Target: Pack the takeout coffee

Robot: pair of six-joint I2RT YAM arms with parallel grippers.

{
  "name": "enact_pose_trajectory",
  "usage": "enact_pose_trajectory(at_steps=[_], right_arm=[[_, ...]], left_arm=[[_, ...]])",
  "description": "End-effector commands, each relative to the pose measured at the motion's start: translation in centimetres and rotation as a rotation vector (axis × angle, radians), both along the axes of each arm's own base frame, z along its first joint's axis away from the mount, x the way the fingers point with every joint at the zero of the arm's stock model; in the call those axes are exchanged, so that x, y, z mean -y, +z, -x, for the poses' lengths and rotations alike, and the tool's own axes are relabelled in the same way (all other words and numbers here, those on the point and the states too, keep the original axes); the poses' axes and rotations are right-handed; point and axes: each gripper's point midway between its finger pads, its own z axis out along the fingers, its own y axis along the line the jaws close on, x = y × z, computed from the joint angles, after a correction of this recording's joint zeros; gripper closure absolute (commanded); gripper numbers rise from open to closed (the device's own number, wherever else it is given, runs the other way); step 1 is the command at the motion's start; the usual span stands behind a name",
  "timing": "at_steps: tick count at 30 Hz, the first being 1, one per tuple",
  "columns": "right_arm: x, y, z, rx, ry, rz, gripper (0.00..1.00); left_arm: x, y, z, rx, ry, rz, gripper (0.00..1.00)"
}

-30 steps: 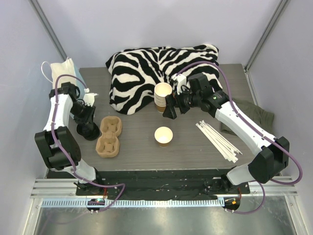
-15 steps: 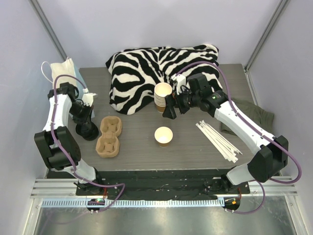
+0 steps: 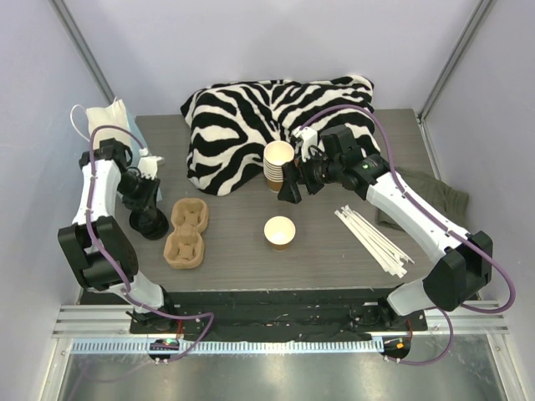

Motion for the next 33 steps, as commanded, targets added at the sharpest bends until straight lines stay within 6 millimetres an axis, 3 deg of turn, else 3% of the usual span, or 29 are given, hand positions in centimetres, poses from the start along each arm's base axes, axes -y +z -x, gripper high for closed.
enact_pose_trajectory(at_steps=[1,33], right_arm=[[-0.5,1.9,-0.7,0.039,0.009,-0.036,0.0],[-0.3,1.6,-0.7,0.036,0.0,-0.027,0.0]], left_arm=[[-0.1,1.8,-1.1,0.071,0.015,0.003,0.71],[-0.1,-0.7,-1.5,0.006,0.044,0.048,0.72]])
